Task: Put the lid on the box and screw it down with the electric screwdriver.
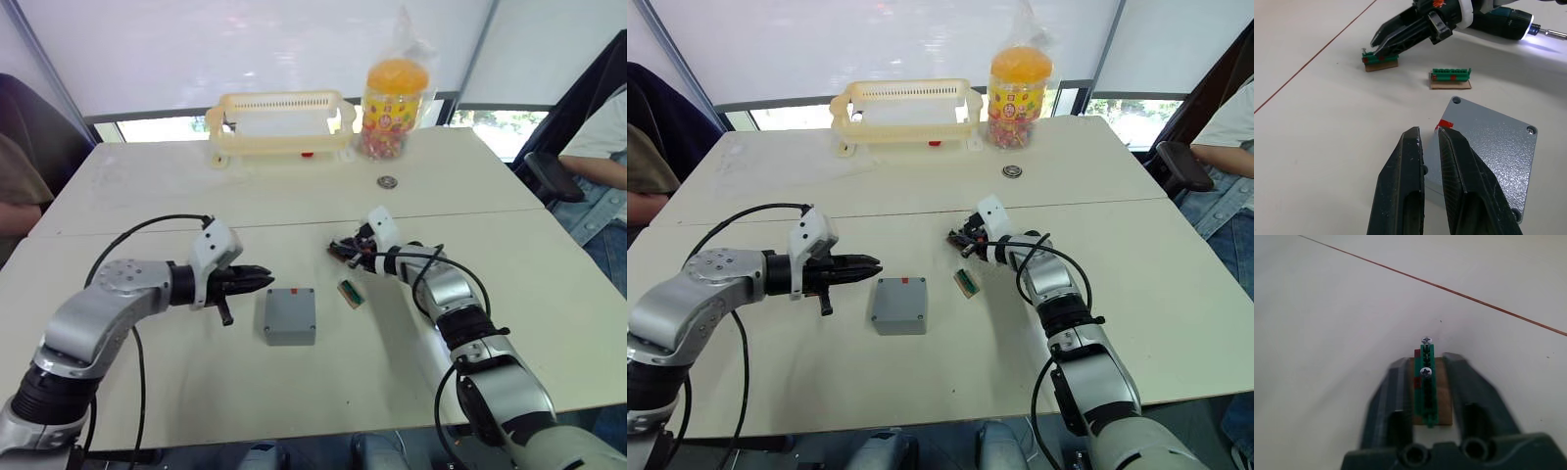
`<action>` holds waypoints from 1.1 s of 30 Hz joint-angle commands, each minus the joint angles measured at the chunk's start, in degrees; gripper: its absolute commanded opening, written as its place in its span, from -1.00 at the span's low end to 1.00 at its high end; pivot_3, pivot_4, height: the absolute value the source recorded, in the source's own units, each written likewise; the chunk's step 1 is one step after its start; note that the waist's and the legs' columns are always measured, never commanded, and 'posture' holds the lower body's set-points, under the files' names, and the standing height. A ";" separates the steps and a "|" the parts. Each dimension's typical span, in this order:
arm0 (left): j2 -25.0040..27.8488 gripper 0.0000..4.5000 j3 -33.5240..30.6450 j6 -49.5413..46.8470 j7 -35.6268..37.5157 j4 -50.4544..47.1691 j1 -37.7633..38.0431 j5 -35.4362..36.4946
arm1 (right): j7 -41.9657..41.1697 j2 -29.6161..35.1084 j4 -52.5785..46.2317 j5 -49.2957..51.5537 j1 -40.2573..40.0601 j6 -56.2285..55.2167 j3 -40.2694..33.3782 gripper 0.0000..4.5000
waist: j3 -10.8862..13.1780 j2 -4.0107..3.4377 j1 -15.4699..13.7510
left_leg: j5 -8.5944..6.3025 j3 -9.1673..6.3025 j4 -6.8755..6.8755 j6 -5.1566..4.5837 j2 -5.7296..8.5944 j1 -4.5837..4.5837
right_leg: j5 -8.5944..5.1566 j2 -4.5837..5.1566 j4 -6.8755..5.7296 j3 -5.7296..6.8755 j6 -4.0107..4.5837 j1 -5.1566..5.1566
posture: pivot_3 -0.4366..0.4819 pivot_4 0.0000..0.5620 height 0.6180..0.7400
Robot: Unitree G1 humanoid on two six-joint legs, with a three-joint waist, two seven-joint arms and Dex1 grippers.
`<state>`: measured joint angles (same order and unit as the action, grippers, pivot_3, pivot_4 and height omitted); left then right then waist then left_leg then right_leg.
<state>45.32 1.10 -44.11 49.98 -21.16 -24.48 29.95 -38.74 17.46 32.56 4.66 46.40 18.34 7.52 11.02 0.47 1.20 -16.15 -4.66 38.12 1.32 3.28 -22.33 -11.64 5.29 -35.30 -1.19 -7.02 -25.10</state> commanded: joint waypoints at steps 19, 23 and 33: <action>-0.54 -0.75 0.21 1.64 -0.04 -1.44 0.20 -1.21 | 0.23 -0.45 -0.34 -1.13 1.22 -1.08 -0.72 -0.98 | 0.00 0.00 0.00 | 0.00 0.00 0.00 0.01 0.00 0.00 | 0.00 0.00 -0.01 -0.01 0.00 -0.01 | -0.05 -0.47 1.00; -0.86 -0.75 0.48 1.74 -0.17 -1.47 0.22 -1.37 | 0.00 -0.14 -0.81 -1.05 0.86 -0.90 -0.82 -0.98 | 0.00 0.00 0.01 | 0.00 0.00 0.00 0.01 0.00 0.00 | 0.00 -0.01 -0.01 -0.01 0.00 -0.01 | -0.05 -0.47 1.00; -1.81 -0.75 1.02 2.06 -0.21 -1.08 -0.01 -1.85 | -0.23 0.01 -3.81 0.70 1.47 1.95 -2.66 -0.98 | 0.00 0.00 -0.01 | 0.01 0.00 0.00 0.01 0.00 0.00 | 0.00 -0.01 -0.01 -0.01 0.00 -0.01 | -0.05 -0.47 1.00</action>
<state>43.49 2.68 -43.23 49.78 -21.12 -24.43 28.16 -38.78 17.33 31.64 4.17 46.60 20.12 6.23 11.01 0.47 1.19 -16.14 -4.66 38.12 1.33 3.28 -22.33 -11.64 5.28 -35.31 -1.20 -7.02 -25.11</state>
